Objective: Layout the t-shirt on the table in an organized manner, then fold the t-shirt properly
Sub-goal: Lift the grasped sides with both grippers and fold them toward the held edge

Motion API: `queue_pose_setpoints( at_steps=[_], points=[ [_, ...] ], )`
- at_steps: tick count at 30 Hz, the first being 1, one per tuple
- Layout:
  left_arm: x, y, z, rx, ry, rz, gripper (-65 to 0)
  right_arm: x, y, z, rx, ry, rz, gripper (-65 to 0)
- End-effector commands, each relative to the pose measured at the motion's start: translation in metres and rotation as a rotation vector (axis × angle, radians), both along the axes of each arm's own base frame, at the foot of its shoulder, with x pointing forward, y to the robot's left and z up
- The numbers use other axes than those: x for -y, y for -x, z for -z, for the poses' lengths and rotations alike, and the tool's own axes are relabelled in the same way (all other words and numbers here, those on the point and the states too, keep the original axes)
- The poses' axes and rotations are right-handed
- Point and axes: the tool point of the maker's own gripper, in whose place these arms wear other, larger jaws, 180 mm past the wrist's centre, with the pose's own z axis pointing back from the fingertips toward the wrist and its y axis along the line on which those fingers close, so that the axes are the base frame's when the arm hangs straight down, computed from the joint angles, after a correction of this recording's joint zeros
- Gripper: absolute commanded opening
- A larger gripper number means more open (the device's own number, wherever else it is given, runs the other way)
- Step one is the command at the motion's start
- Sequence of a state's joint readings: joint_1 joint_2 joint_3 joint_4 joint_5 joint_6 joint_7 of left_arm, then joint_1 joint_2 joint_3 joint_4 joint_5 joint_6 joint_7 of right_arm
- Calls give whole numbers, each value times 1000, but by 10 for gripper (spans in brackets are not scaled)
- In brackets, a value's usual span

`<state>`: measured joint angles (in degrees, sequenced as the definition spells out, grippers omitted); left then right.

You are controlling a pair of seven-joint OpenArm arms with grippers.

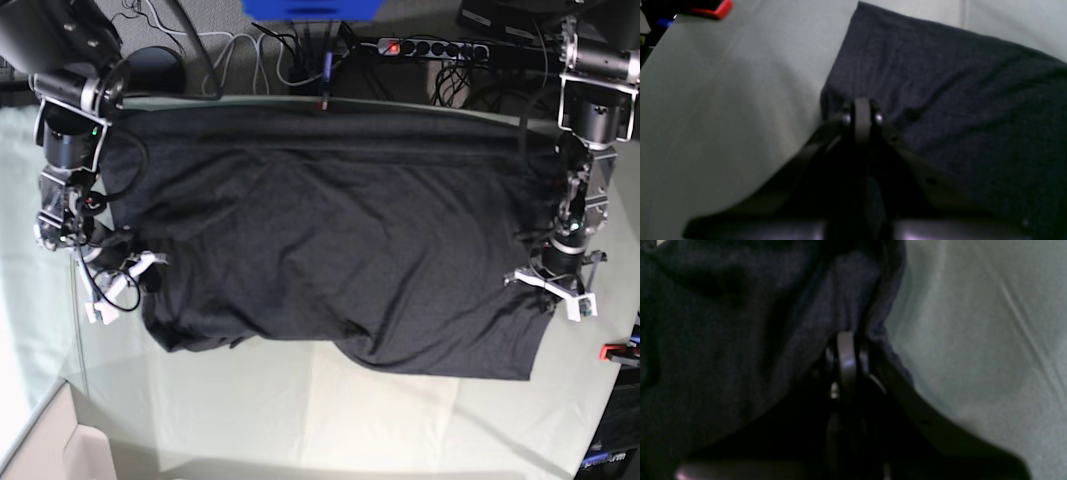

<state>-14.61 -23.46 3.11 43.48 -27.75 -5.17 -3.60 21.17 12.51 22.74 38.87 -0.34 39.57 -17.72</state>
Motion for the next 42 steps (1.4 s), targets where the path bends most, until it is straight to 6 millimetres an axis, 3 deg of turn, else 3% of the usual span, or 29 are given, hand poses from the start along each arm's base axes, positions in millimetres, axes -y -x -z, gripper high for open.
queue_pose_setpoints(
  at_steps=[1,6,11,14,19,25,29,36,40,42],
  points=[
    [-7,-13,-22,69,-13,-6,-650,11,-16,-22,70,19,7,-650],
    [-7,-14,-23,70,-12,-6,-650,22,-12,-42,141,90,-2,-650],
    [-2,-16,-30,93,-12,9,-650,16,-7,-61,206,133,-20,-650],
    [1,-9,-40,128,-5,12,-650,12,1,-62,215,144,-28,-650],
    [-25,6,-51,155,13,-70,-650,12,14,-66,230,174,-38,-650],
    [-21,16,-50,130,20,-53,-650,16,31,-82,272,229,-51,-650],
    [-13,20,-58,150,16,-30,-650,31,41,-102,332,204,17,-650],
    [-36,38,-76,181,16,-94,-650,35,67,-100,317,229,9,-650],
    [-40,46,-82,167,18,-100,-650,35,75,-102,315,241,7,-650],
    [-40,49,-88,176,14,-95,-650,44,81,-107,323,257,33,-650]
  ],
)
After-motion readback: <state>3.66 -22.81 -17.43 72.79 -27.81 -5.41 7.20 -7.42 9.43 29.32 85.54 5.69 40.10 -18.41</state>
